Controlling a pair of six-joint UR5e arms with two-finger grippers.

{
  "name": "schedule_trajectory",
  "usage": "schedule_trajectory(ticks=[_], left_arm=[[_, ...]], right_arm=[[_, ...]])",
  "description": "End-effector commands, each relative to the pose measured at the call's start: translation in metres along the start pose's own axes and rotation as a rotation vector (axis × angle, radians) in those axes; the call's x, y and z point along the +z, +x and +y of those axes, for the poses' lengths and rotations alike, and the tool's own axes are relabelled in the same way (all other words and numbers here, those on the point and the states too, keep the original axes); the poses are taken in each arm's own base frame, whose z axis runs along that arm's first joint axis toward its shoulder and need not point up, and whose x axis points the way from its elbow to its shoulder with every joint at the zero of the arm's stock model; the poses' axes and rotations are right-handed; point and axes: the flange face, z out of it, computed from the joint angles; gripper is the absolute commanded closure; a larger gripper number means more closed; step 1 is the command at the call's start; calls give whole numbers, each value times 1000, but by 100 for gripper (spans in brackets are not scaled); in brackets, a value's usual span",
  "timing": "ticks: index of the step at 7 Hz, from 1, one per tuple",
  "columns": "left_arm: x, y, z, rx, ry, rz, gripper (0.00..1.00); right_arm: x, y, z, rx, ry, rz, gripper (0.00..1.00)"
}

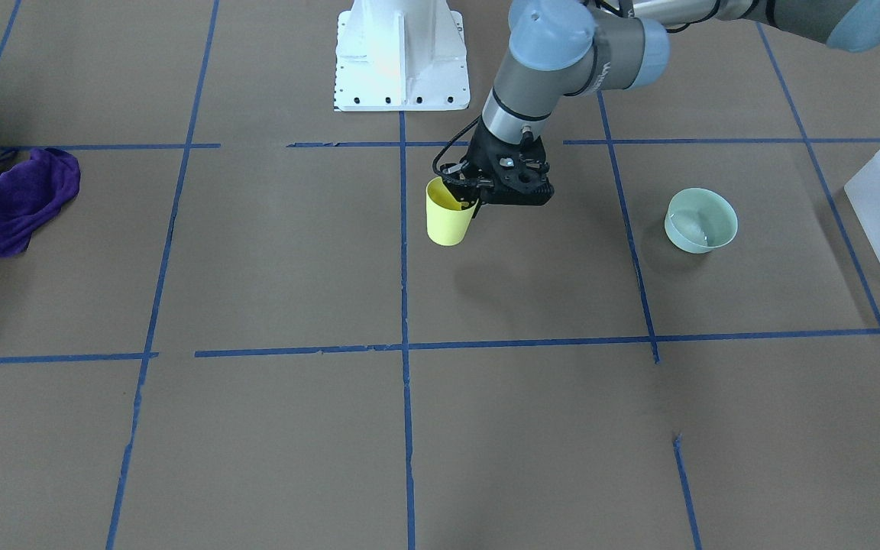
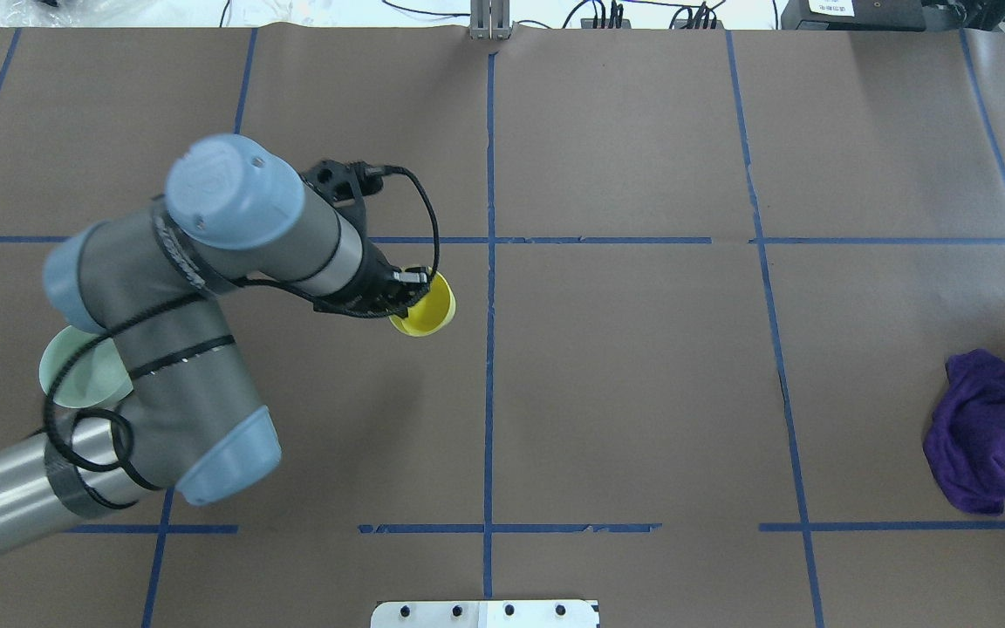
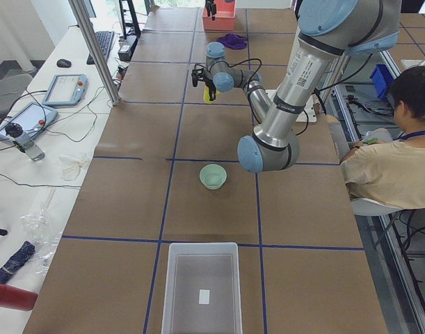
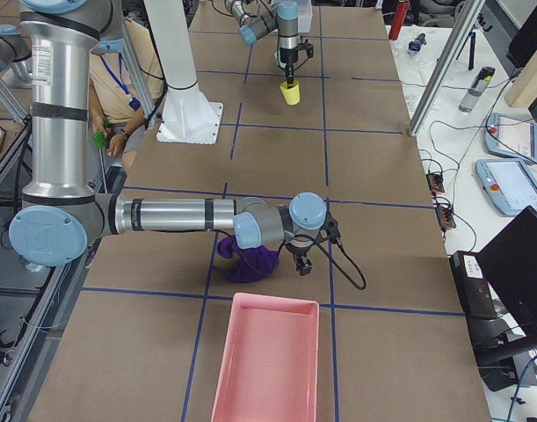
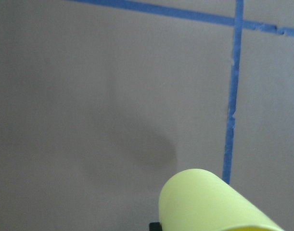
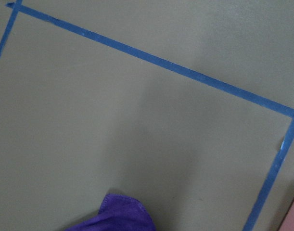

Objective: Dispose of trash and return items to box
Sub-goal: 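Lift the yellow cup with the left gripper and carry it off the table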

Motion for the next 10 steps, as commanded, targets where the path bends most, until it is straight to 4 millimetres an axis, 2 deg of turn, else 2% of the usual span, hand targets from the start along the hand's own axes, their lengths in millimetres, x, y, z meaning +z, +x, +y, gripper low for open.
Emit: schedule_trajectory(ticks=[1, 2, 3, 4, 5, 6, 7, 8, 10], left_arm=[[-88, -64, -67, -73, 120, 27, 100], [-109, -84, -90, -12, 157, 11, 100], [-123, -121, -109, 23, 175, -42, 100], [-136, -147, -125, -5, 188, -88, 100], [-156, -184, -143, 60, 213, -144, 100], [-178, -241, -158, 125, 233, -211, 100], [-189, -266, -157, 158, 239, -238, 100], [-214, -308, -162, 182, 260, -282, 100], [-261, -411, -149, 330, 244, -400, 100]], right_arm=[[25, -39, -10, 122, 39, -36, 0], [28, -54, -3, 254, 75, -69, 0], [44, -68, 30, 373, 72, -103, 0], [48, -75, 65, 496, 45, -116, 0], [42, -75, 102, 535, 21, -104, 0], [40, -72, 127, 556, 7, -96, 0], [44, -69, 139, 590, -16, -87, 0], [56, -77, 135, 652, -46, -80, 0], [89, -94, 119, 614, -64, -22, 0]])
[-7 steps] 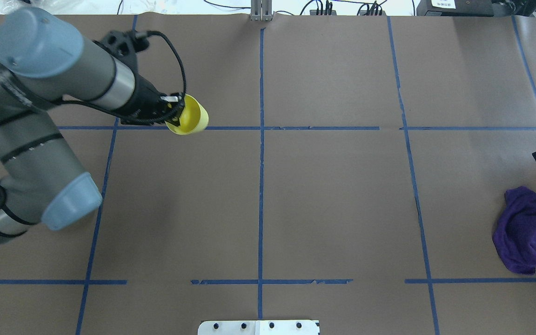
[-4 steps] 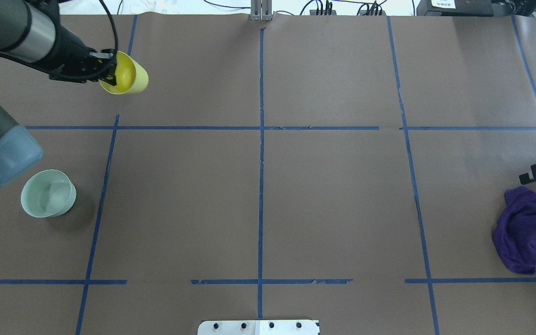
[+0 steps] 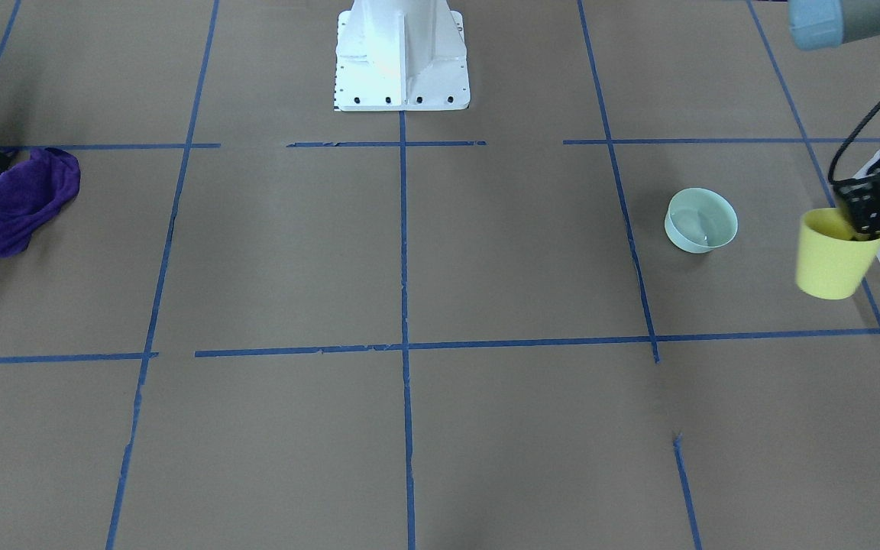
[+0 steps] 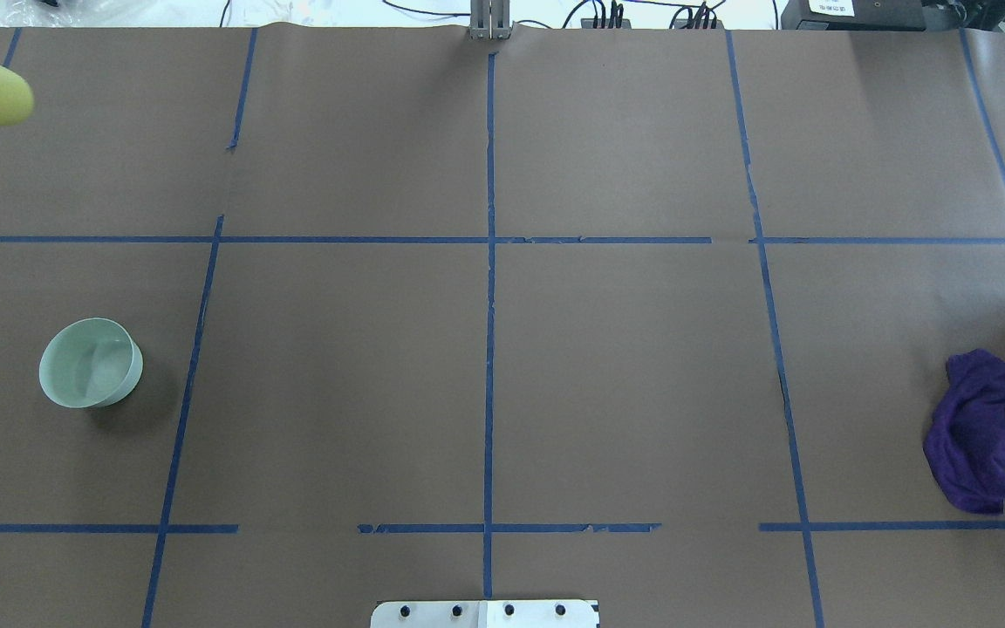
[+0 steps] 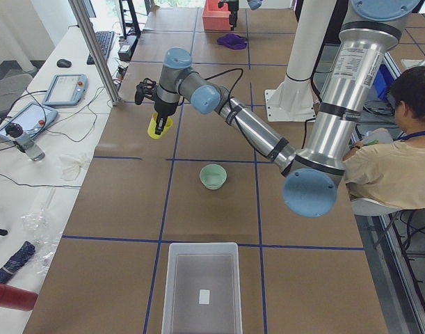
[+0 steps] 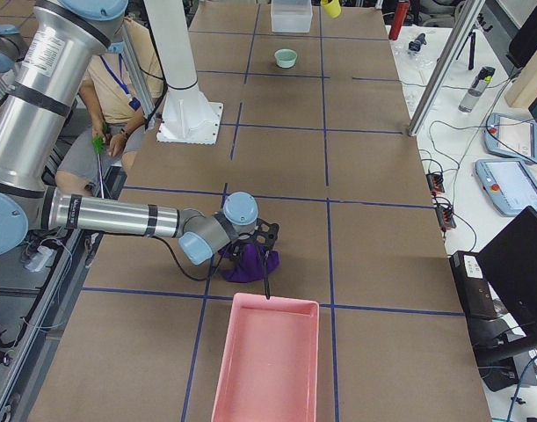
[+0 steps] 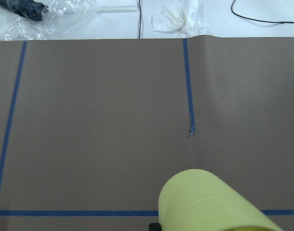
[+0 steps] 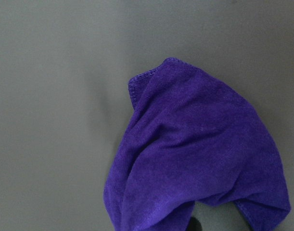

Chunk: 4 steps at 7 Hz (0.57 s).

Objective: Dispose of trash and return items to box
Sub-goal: 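Lift the yellow cup with the left gripper and carry it off the table, then lower the cup into the clear bin while the right gripper grasps the purple cloth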

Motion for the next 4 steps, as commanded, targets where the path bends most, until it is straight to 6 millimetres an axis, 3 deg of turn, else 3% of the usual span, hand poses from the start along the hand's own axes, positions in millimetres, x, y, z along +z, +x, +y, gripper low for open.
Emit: schedule_trajectory(ticks=[1, 2, 3, 4], left_arm=[[-10, -100, 38, 142, -27, -82, 100], [-7, -123, 53, 214, -55, -97, 100], [-4, -146, 72, 233, -84, -112, 100], [-8, -161, 85, 208, -91, -123, 100]], right_arm=[[27, -22, -9, -29, -13, 25, 0], [36, -25, -17, -34, -12, 31, 10], [37, -18, -16, -43, -8, 34, 99], [37, -17, -14, -52, -12, 26, 100]])
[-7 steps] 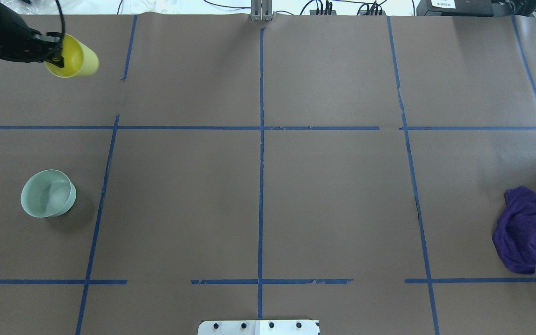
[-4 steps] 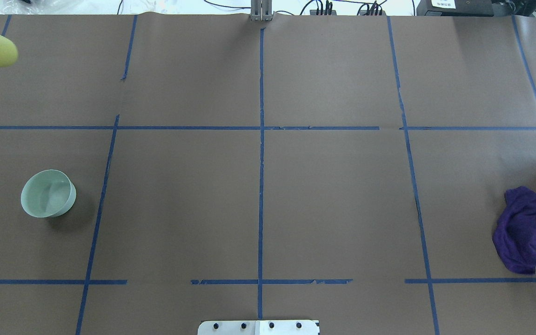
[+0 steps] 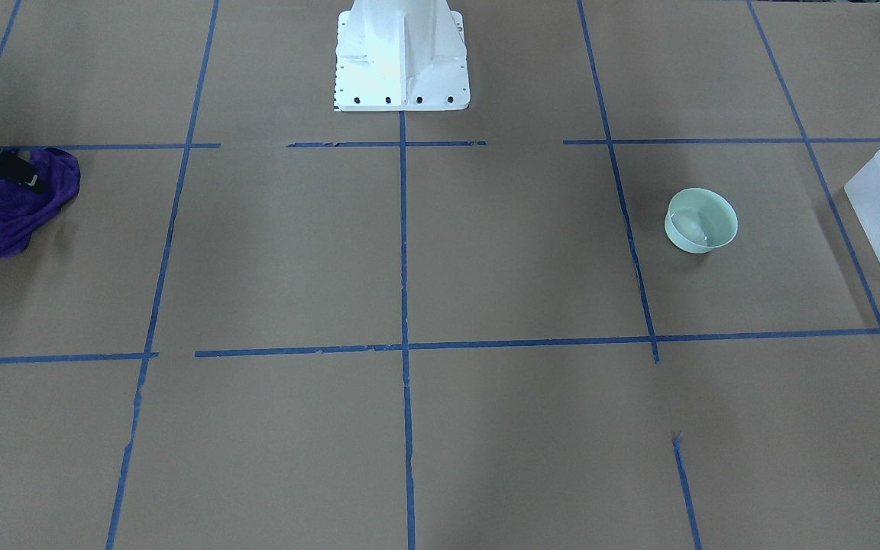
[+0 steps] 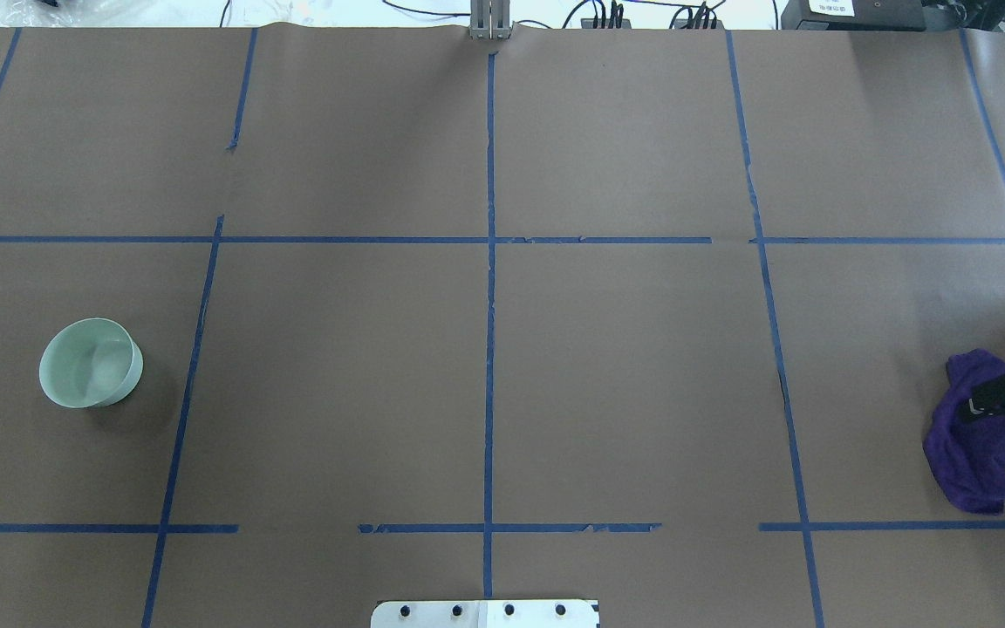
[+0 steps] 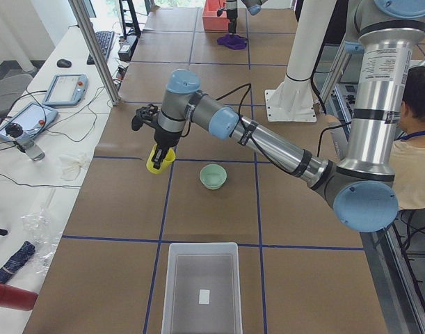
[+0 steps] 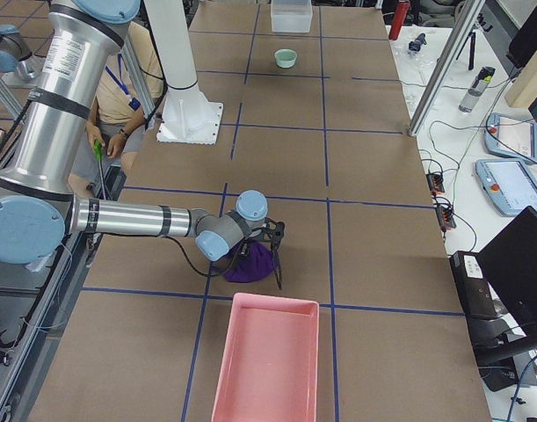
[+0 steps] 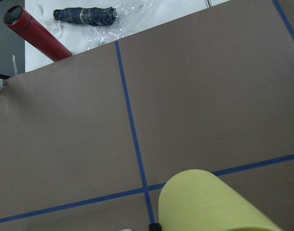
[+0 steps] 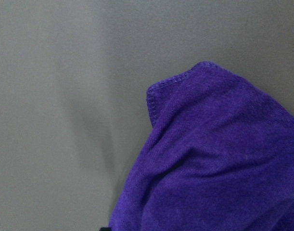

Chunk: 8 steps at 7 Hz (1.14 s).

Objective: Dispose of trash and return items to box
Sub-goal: 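Lower the cup into the clear bin while the right gripper grasps the purple cloth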

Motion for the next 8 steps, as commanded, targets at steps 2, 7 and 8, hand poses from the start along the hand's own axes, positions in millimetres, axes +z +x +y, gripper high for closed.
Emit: schedule_trajectory(ticks=[2, 7, 8], left_arm=[[30, -49, 84, -20, -125, -20, 100], [186, -147, 194, -52, -247, 185, 100], [207, -154, 202, -73, -253, 233, 100]], right_arm=[[-4, 2, 7, -43, 6, -30, 100], [-77, -61, -11, -120, 156, -160, 100], [-101, -56, -15, -101, 185, -191, 100]])
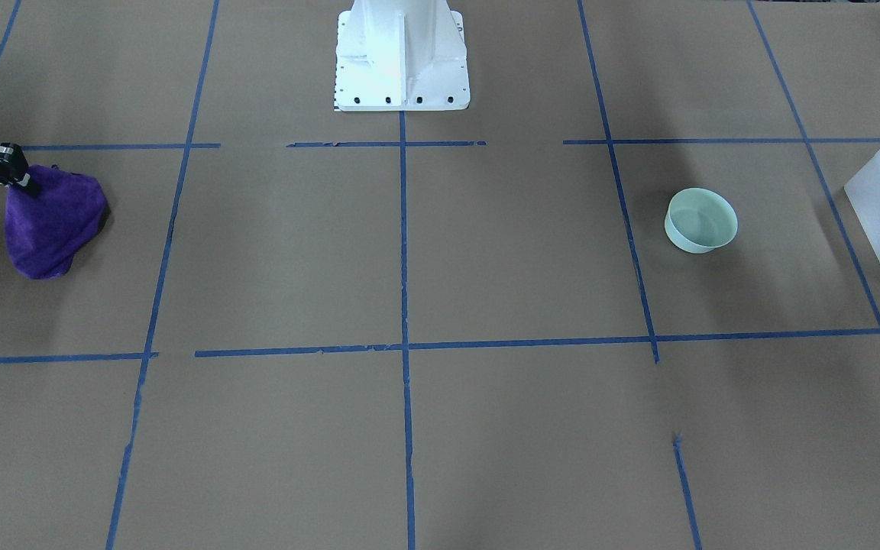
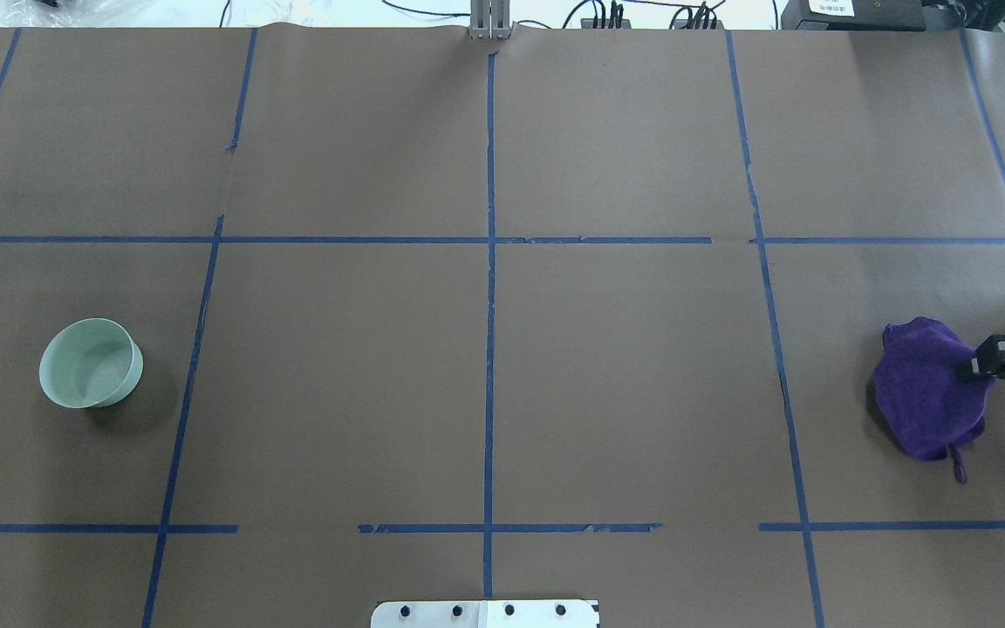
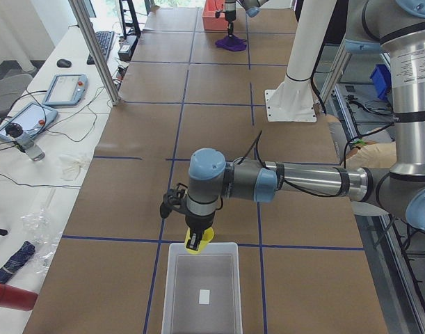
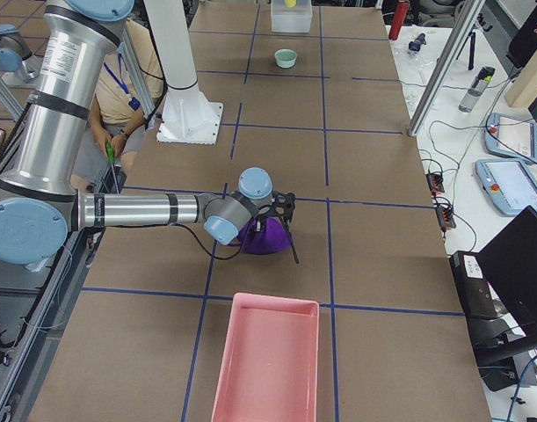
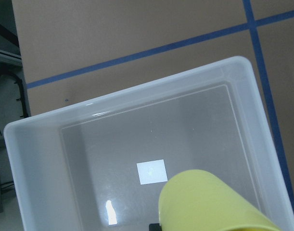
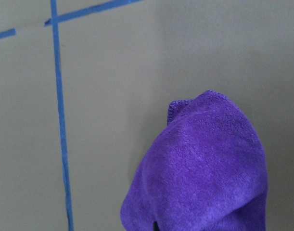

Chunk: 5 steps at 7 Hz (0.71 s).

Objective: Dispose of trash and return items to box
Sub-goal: 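Lower the cup into the clear bin while the right gripper grasps the purple cloth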

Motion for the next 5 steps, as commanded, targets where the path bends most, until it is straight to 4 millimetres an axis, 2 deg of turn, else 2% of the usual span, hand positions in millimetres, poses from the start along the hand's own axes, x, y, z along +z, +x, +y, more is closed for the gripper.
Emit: schedule_trajectory(ticks=[1, 2, 3, 4, 5], left_arm=[[45, -13, 14, -32, -5, 173, 98], [57, -17, 23, -45, -21, 194, 81], [60, -18, 24, -49, -28, 197, 72], [63, -20, 26, -54, -35, 201, 71], [60, -18, 18, -46, -26, 199, 66]], right_arm=[[-46, -2, -17, 25, 75, -56, 100], [-61, -8, -21, 20, 103, -72, 100], [-79, -8, -24, 24, 142, -84, 100], [-108, -3, -28, 41, 189, -110, 100], [-135, 7, -34, 40, 239, -129, 100]])
